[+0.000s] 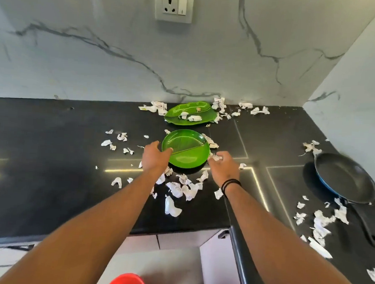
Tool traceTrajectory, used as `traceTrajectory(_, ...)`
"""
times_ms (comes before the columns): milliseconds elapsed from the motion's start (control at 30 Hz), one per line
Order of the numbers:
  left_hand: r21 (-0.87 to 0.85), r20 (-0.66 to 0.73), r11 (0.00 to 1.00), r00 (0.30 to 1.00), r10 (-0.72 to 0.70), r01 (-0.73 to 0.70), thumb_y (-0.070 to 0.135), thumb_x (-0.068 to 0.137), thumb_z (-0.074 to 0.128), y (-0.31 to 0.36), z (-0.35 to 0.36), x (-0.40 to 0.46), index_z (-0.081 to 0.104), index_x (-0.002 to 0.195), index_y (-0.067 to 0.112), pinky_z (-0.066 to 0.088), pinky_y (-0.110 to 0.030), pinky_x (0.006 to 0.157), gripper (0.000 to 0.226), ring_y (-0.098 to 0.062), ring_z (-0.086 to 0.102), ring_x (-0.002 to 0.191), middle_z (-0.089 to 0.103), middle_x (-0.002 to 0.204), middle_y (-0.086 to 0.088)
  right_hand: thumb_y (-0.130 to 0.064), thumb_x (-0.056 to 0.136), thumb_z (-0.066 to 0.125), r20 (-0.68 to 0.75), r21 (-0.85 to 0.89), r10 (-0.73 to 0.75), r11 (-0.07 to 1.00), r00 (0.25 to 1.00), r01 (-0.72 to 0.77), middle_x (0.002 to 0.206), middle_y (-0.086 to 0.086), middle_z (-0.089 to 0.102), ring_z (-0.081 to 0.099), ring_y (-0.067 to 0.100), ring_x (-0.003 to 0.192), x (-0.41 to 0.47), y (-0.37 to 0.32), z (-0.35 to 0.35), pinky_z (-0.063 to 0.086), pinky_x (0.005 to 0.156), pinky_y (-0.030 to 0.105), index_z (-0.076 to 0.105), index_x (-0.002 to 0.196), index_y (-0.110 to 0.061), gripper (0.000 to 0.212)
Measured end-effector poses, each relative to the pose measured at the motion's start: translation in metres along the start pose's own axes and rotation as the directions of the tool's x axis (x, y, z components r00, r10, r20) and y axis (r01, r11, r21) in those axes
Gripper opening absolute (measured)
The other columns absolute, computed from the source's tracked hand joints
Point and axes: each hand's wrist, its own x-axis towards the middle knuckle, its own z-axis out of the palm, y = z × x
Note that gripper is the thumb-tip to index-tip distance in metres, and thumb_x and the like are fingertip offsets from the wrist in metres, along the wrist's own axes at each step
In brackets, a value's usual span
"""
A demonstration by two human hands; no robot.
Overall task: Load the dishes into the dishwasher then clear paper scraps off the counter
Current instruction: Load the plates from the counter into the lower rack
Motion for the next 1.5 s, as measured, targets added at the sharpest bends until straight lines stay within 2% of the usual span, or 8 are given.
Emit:
traceTrajectory(133,0.036,0.053,0.997,0.996,-0.067,0.065,0.046,0.09,0.068,-0.018,-0.001,0.022,0.039,0.152,0.009,0.042,-0.046,0.111,0.078,-0.03,0.05,0.136,0.051,0.149,-0.011,-0.049,0.088,0.06,0.117,-0.139,0.032,0.99,0.993,-0.016,0.116,0.009,0.066,0.053,0.034,0.12,0.021,-0.008,0.019,0.047,0.099,0.043,0.051,0.13,-0.024,0.049)
traceTrajectory(400,0.269,0.012,0.962,0.998,-0.058,0.053,0.03,0.088,0.061,-0.02,0.006,0.038,0.061,0.089,0.028,0.033,-0.039,0.093,0.003,-0.026,0.061,0.111,0.073,0.1,0.005,-0.049,0.089,0.061,0.273,-0.231,0.071,0.973,0.96,-0.006,0.131,0.006,0.06,0.049,0.032,0.129,0.035,-0.01,0.031,0.043,0.106,0.046,0.046,0.141,-0.026,0.059)
traceTrajectory(533,0.269,-0.05,0.961,0.997,-0.056,0.068,0.028,0.089,0.064,-0.02,0.007,0.04,0.073,0.111,0.027,0.037,-0.043,0.105,0.024,-0.024,0.063,0.111,0.075,0.104,0.005,-0.047,0.079,0.072,0.305,-0.226,0.059,0.974,0.951,0.013,0.119,0.004,0.066,0.055,0.03,0.12,0.028,-0.009,0.031,0.047,0.1,0.04,0.054,0.133,-0.029,0.059)
traceTrajectory(933,0.25,0.003,0.961,0.993,-0.122,0.117,0.026,0.08,0.069,-0.016,0.011,0.035,0.063,0.065,0.019,0.05,-0.032,0.075,0.018,-0.024,0.066,0.068,0.061,0.06,0.003,-0.036,0.09,0.07,0.319,-0.193,0.052,0.981,0.946,0.011,0.102,-0.002,0.059,0.058,0.025,0.116,0.019,-0.007,0.034,0.046,0.095,0.031,0.058,0.132,-0.021,0.046)
traceTrajectory(1067,0.201,0.0,0.976,0.997,-0.082,0.08,0.022,0.077,0.063,-0.01,0.005,0.034,0.065,0.066,0.02,0.053,-0.033,0.071,0.012,-0.025,0.059,0.06,0.058,0.06,-0.001,-0.034,0.087,0.073,0.261,-0.117,0.05,0.993,0.964,-0.02,0.113,0.006,0.067,0.054,0.031,0.122,0.016,-0.008,0.033,0.042,0.107,0.044,0.06,0.129,-0.013,0.048)
traceTrajectory(1267,0.141,-0.011,0.989,0.999,0.051,-0.049,0.024,0.077,0.061,0.002,-0.004,0.033,0.056,0.058,0.017,0.051,-0.032,0.062,0.021,-0.024,0.049,0.054,0.052,0.055,-0.004,-0.029,0.092,0.067,0.087,0.131,0.094,0.986,0.992,-0.105,0.081,-0.006,0.058,0.06,0.021,0.089,0.012,-0.014,0.011,0.051,0.092,0.04,0.031,0.15,-0.022,0.069)
traceTrajectory(1400,0.04,0.152,0.981,0.971,0.184,-0.192,0.016,0.083,0.067,0.025,0.009,0.022,0.067,0.056,0.012,0.044,-0.026,0.057,0.027,-0.013,0.051,0.056,0.062,0.056,-0.001,-0.032,0.09,0.064,-0.008,0.27,0.159,0.951,0.987,-0.151,0.125,0.006,0.059,0.059,0.03,0.116,0.006,-0.005,-0.021,0.048,0.102,0.051,0.028,0.152,-0.021,0.072)
traceTrajectory(1500,0.006,0.306,0.953,0.908,0.287,-0.303,0.014,0.081,0.066,0.049,0.034,0.002,0.062,0.051,0.012,0.048,-0.029,0.054,0.03,-0.011,0.048,0.051,0.055,0.048,-0.004,-0.027,0.085,0.064,-0.13,0.396,0.232,0.903,0.964,-0.163,0.114,0.003,0.061,0.062,0.03,0.11,-0.007,0.015,-0.051,0.054,0.093,0.054,0.041,0.14,-0.019,0.061)
